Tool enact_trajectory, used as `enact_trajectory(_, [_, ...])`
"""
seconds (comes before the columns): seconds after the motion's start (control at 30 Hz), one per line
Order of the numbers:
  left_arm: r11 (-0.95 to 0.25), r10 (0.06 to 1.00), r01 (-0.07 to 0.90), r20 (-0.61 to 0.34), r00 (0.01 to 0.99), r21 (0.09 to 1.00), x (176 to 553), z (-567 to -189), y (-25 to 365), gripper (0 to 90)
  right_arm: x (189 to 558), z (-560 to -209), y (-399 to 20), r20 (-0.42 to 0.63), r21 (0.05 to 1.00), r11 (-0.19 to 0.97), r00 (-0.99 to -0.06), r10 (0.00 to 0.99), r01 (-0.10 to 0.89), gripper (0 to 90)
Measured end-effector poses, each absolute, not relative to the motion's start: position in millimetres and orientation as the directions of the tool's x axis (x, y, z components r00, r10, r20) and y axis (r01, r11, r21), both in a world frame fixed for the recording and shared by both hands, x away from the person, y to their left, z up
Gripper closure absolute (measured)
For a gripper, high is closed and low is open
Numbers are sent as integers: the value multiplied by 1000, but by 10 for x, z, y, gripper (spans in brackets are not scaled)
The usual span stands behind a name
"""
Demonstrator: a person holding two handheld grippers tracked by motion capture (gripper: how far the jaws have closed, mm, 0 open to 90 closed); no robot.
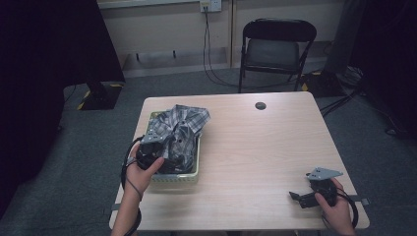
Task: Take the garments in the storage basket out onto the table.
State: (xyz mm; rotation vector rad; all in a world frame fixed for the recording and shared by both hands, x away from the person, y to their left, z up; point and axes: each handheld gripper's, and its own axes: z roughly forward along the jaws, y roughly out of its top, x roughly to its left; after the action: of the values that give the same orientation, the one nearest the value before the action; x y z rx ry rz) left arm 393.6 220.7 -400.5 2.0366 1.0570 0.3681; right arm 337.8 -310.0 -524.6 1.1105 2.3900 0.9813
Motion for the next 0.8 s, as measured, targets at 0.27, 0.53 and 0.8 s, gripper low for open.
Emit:
enact_trajectory(0.27, [-305, 831, 575, -83, 550, 760, 4083, -4047, 2173, 22, 3378, -5246, -3101, -7, 705, 460, -643, 766, 540, 0])
enact_trajectory(0.53, [-281, 869, 604, -70, 490, 746, 4221, -4081, 2149, 22, 3378, -5246, -3101, -7, 705, 460, -643, 766, 540, 0])
enact_trajectory(0.8, [-266, 888, 640, -75, 454, 720, 4343, -4157, 2162, 22, 3378, -5246, -3101, -7, 705, 460, -643, 766, 540, 0])
